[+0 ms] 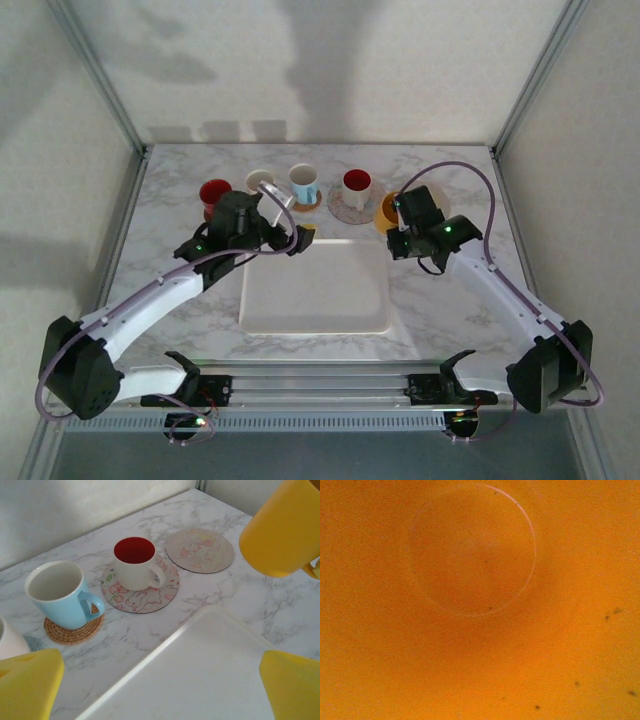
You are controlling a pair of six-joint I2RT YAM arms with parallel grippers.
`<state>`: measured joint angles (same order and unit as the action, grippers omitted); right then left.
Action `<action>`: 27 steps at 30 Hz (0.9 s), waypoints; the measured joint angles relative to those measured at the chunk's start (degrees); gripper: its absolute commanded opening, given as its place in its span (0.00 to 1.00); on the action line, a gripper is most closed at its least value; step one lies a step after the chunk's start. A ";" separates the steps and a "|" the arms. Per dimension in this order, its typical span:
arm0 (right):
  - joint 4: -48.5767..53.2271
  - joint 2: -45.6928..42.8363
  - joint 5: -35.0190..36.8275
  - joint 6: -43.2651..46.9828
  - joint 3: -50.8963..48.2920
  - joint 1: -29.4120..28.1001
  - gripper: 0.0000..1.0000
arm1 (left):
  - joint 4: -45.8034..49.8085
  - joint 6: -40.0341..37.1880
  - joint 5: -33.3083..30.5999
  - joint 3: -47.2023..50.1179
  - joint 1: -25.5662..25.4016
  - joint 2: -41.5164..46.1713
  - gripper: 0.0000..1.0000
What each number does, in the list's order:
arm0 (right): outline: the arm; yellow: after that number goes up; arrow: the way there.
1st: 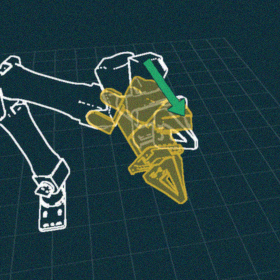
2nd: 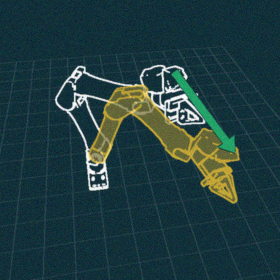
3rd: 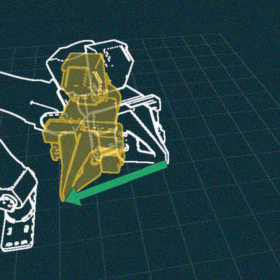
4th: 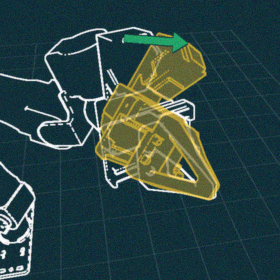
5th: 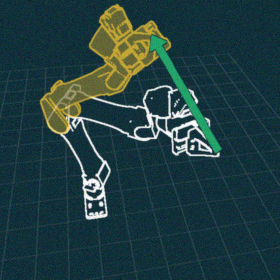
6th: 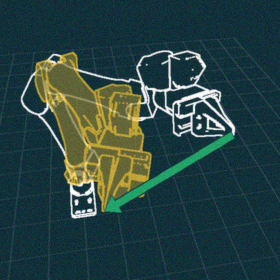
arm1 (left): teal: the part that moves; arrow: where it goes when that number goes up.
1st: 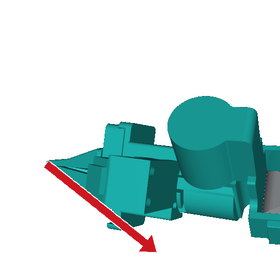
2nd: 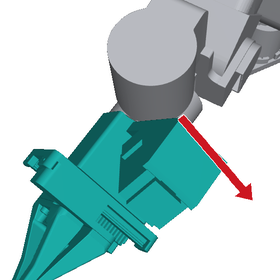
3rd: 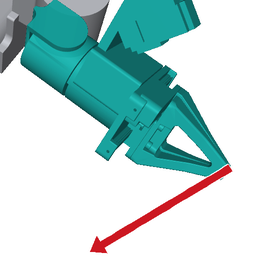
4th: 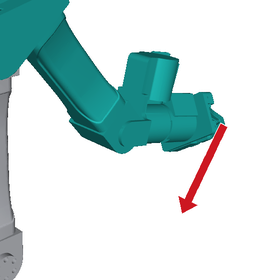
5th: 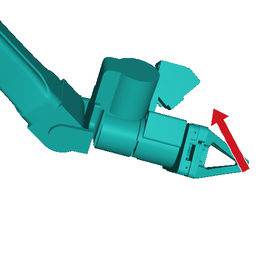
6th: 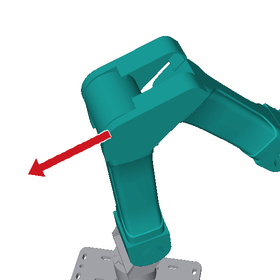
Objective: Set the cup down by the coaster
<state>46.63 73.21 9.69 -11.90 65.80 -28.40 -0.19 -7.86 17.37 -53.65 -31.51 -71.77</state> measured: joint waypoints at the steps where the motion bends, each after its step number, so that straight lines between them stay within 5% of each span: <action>1: 0.02 0.72 0.00 0.20 0.00 0.68 0.00 | -0.26 0.00 0.02 -0.31 -0.13 -0.85 1.00; 27: -5.09 19.41 -0.94 0.76 5.88 18.73 0.00 | -4.11 -4.39 2.99 -12.28 -3.17 -23.34 1.00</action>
<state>41.54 92.62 8.75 -11.14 71.68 -9.67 -4.29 -12.25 20.36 -65.93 -34.68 -95.11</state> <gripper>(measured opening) 0.185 0.994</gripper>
